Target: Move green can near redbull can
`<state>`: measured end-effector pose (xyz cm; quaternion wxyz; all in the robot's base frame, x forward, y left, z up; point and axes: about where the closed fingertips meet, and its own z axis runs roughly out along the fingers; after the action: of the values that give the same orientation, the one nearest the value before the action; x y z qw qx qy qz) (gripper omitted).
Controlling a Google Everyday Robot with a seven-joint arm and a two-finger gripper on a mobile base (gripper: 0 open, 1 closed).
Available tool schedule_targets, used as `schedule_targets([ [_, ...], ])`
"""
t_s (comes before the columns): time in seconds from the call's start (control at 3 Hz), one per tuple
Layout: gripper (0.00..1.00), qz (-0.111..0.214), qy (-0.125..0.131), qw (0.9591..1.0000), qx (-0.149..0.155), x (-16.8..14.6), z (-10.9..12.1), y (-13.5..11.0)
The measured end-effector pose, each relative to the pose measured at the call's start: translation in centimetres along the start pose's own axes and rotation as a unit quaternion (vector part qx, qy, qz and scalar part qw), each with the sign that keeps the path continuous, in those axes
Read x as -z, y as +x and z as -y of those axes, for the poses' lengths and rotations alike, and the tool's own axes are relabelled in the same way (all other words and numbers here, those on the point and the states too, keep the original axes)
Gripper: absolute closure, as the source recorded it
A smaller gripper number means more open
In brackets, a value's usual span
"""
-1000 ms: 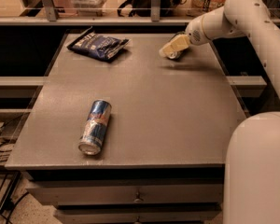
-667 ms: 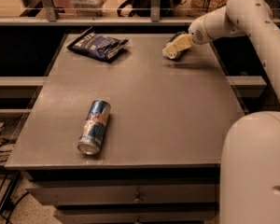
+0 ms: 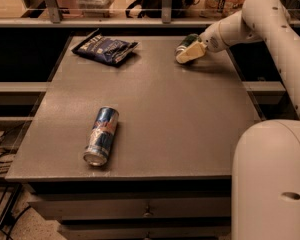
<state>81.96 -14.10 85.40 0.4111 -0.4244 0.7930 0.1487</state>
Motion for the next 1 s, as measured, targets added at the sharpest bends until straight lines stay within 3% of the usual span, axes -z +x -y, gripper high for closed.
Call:
schedule_targets([
  [0.33, 0.64, -0.007, -0.013, 0.9999, 0.004, 0.0, -0.6, 0.6],
  [0.67, 0.87, -0.015, -0.014, 0.9994, 0.029, 1.8, -1.6, -0.6],
  [1.0, 1.00, -0.021, -0.006, 0.9973, 0.070, 4.9, -3.3, -2.8],
])
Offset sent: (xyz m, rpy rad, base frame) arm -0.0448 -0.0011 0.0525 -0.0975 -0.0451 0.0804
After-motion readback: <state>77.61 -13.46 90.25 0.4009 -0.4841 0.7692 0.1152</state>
